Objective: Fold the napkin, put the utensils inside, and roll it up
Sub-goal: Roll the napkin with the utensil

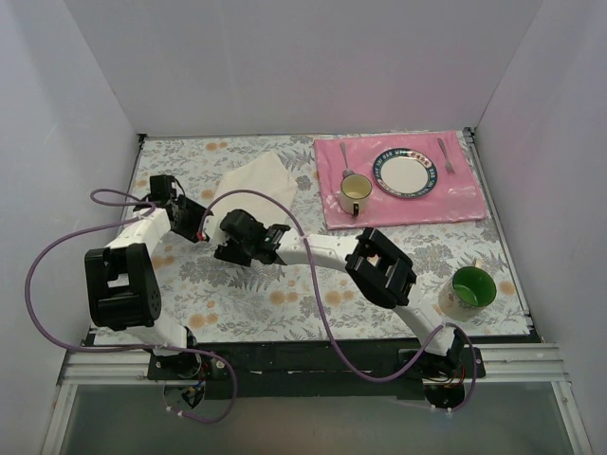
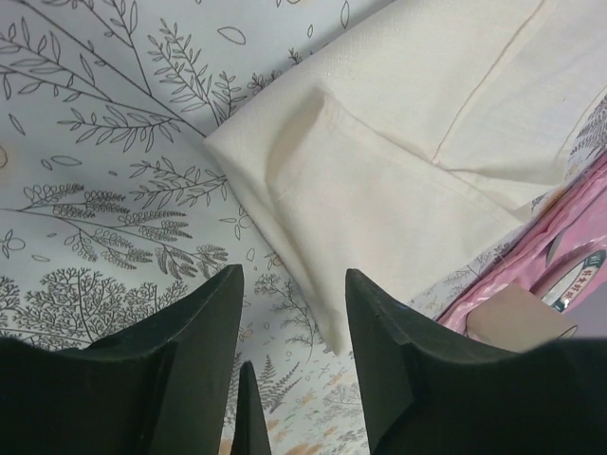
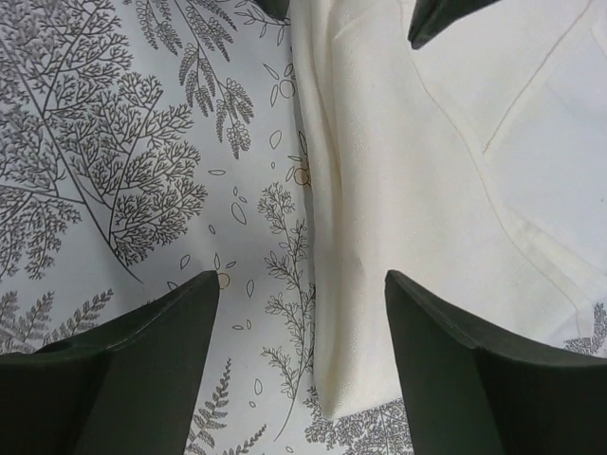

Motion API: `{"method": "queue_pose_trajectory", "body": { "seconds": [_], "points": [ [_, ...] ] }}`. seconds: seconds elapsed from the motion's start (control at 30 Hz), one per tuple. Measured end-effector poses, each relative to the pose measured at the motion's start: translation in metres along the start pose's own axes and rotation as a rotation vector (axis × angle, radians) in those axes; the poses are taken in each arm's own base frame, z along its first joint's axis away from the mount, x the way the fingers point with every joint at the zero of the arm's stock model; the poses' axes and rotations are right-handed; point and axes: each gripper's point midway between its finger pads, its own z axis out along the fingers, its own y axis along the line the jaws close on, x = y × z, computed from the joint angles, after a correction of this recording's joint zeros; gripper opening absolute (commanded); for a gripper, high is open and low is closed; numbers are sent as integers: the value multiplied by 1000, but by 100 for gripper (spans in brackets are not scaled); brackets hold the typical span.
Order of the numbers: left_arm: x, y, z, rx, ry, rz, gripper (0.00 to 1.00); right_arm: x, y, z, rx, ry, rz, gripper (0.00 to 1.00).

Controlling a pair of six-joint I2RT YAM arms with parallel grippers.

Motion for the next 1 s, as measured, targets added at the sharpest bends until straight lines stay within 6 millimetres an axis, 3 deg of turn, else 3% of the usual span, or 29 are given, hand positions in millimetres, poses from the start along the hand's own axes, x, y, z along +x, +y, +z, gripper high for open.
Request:
{"method": "queue_pose_trajectory", "body": {
  "seconds": [0.1, 0.13, 0.17, 0.2, 0.3, 0.53, 0.8, 1.0],
  "points": [
    [3, 5, -5, -3, 6, -39, 48, 1, 0, 7, 61, 9, -46, 69],
    [5, 8, -7, -2, 10, -51, 52, 3, -1, 9, 82, 15, -58, 63],
    [6, 12, -9, 1, 17, -69, 61, 6, -4, 12, 106, 22, -72, 63],
    [7, 15, -11, 4, 21, -80, 62, 8, -5, 13, 117, 29, -82, 63],
    [7, 23, -17, 48, 20, -127, 65, 13, -10, 17, 153, 43, -100, 63],
    [-5, 20, -30, 157, 14, -181, 68, 19, -18, 27, 213, 52, -127, 46],
    [20, 27, -20, 213, 117, -213, 74, 18, -17, 37, 224, 56, -112, 15],
    [30, 37, -9, 236, 139, -256, 74, 20, -11, 36, 197, 76, -67, 1]
  ]
}}
